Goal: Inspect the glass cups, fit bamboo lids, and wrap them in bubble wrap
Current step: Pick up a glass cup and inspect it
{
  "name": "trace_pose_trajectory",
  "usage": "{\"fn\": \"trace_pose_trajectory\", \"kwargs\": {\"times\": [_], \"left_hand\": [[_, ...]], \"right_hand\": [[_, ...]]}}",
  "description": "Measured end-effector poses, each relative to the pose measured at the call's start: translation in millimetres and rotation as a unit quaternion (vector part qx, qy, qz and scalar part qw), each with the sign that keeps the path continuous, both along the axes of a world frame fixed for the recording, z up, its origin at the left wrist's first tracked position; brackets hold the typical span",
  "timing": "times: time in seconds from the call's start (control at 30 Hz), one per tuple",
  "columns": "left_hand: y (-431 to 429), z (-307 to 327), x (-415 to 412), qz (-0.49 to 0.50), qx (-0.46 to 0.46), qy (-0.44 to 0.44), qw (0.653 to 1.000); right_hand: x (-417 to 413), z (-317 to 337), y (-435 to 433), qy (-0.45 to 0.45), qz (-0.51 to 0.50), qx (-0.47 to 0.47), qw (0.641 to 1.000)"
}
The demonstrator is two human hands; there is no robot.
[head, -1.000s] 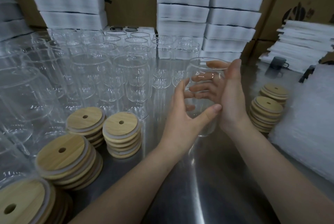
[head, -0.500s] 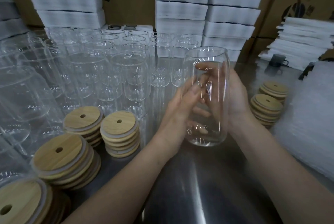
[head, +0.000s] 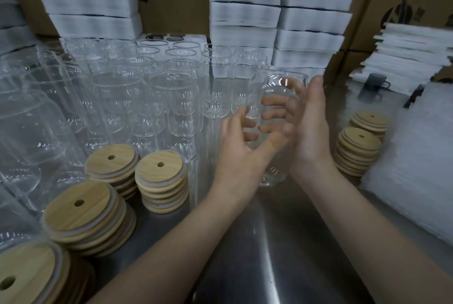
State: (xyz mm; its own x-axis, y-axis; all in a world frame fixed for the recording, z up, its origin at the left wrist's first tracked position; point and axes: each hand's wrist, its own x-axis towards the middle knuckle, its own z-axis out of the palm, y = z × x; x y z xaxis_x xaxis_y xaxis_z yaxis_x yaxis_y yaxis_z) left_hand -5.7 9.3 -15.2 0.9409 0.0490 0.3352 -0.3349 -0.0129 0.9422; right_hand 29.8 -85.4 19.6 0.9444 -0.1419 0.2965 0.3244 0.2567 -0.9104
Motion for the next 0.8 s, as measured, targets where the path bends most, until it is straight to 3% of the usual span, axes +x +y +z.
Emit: {"fn": "trace_pose_trajectory", "kwargs": {"times": [0.2,0.37,0.47,0.53,0.63,0.8], "left_hand": [[4,1,3,0.024,-0.068,0.007,0.997],[5,0,7,-0.054,-0.137,0.052,0.988],[2,-3,7,-0.127,-0.188,0.115,0.967],[2,-5,8,-0.155,-0.173,0.135,0.963],[5,-4,10,-0.140,-0.111,0.080,0.981],[13,2,12,0.011,-0.125,-0.024,0.992]], "right_hand": [[7,-5,-4,0.075,0.092,0.113,0.987],[6,-4,-10,0.052,0.108,0.096,0.988],[5,-3,-13,0.059,0.065,0.076,0.993],[7,-3,-14,0.065,0.040,0.064,0.995],[8,-2,-11,0.073,0.049,0.073,0.993],[4,-3,-9,0.115,0.107,0.094,0.983]]}}
